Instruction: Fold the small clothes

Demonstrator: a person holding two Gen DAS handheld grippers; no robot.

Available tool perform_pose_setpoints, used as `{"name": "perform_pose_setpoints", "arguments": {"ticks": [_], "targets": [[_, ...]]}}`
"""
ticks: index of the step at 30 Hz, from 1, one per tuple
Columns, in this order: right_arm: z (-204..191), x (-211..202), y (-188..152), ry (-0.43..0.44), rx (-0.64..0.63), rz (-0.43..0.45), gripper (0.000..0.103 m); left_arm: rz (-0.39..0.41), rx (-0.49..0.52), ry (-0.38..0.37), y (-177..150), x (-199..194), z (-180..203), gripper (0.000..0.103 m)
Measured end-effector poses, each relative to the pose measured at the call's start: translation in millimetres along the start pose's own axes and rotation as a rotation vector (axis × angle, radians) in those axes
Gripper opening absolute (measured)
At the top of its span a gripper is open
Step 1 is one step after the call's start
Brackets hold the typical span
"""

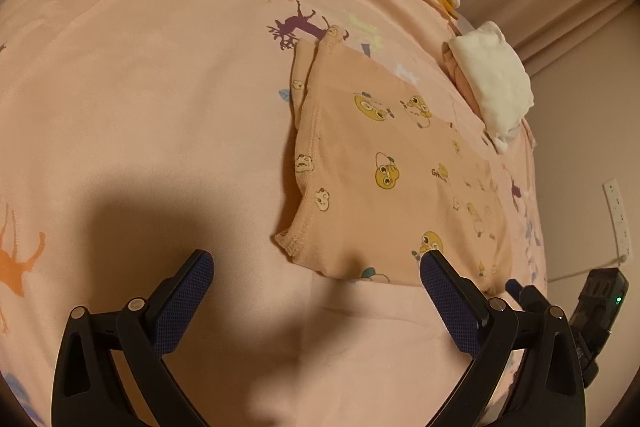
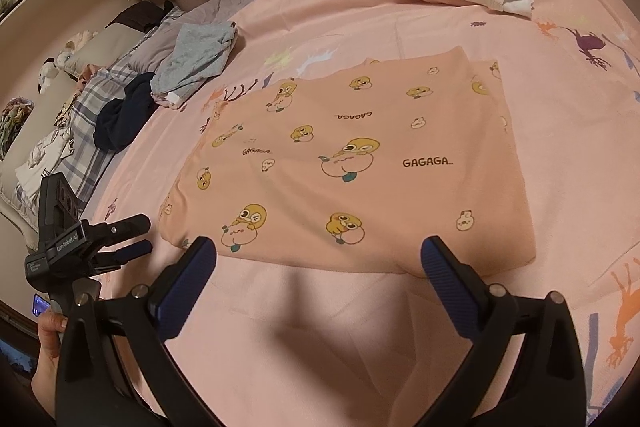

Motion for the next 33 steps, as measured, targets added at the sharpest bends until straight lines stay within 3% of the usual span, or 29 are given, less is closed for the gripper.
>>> {"name": "perform_pose_setpoints", "arguments": {"ticks": [4,33], "targets": [[-0.4,3.0,0.6,0.008,0.001,-0.005,0.102,-0.012,-0.013,-0.025,1.2,-0.1,-0.2,0.102],[3.5,14.6,4.6,0.040,0.019,-0.012,0.102,-0.047,-0.006,-0.014,16.1,15.7,3.6,0.102]]}}
Point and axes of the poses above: each gripper's, at about its wrist camera, not at the fingertips, and x roughly the way its jaws point, z to its right, y to its top, the point moved 7 cm from there along x, roughly the way its jaws point, and after that the axes turned 7 degrees about y, right-handed, at the moved point
